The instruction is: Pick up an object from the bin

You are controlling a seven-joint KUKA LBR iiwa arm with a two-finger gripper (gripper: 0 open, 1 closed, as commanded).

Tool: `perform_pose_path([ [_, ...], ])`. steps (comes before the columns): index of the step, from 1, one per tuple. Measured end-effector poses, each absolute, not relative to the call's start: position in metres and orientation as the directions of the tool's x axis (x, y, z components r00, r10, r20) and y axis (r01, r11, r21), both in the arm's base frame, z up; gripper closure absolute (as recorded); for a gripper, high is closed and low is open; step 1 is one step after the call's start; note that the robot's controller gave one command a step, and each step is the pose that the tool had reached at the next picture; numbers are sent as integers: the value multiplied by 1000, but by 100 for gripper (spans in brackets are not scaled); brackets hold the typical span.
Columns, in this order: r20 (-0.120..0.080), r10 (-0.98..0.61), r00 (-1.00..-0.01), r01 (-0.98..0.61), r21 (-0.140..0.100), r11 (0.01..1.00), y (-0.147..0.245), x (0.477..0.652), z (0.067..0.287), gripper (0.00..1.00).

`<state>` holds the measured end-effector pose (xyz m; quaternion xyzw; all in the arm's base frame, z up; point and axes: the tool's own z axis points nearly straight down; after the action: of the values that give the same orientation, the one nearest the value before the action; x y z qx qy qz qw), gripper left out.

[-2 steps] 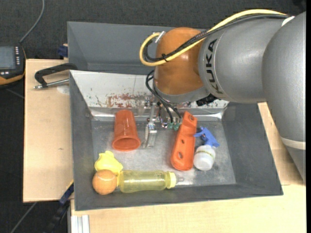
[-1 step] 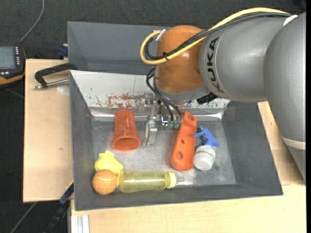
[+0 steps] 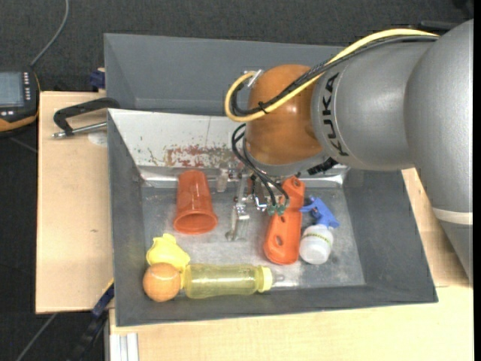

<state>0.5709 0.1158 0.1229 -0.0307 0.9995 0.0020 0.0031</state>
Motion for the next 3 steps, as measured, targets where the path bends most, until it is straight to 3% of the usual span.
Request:
perform_pose_path([
  [1,1,-91,-996,-91,3,996,60,562,97,0],
  [2,-5,-150,-989,-150,3,989,16,552,97,0],
  [3,-4,-202,-979,-202,1,979,4,553,83,0],
])
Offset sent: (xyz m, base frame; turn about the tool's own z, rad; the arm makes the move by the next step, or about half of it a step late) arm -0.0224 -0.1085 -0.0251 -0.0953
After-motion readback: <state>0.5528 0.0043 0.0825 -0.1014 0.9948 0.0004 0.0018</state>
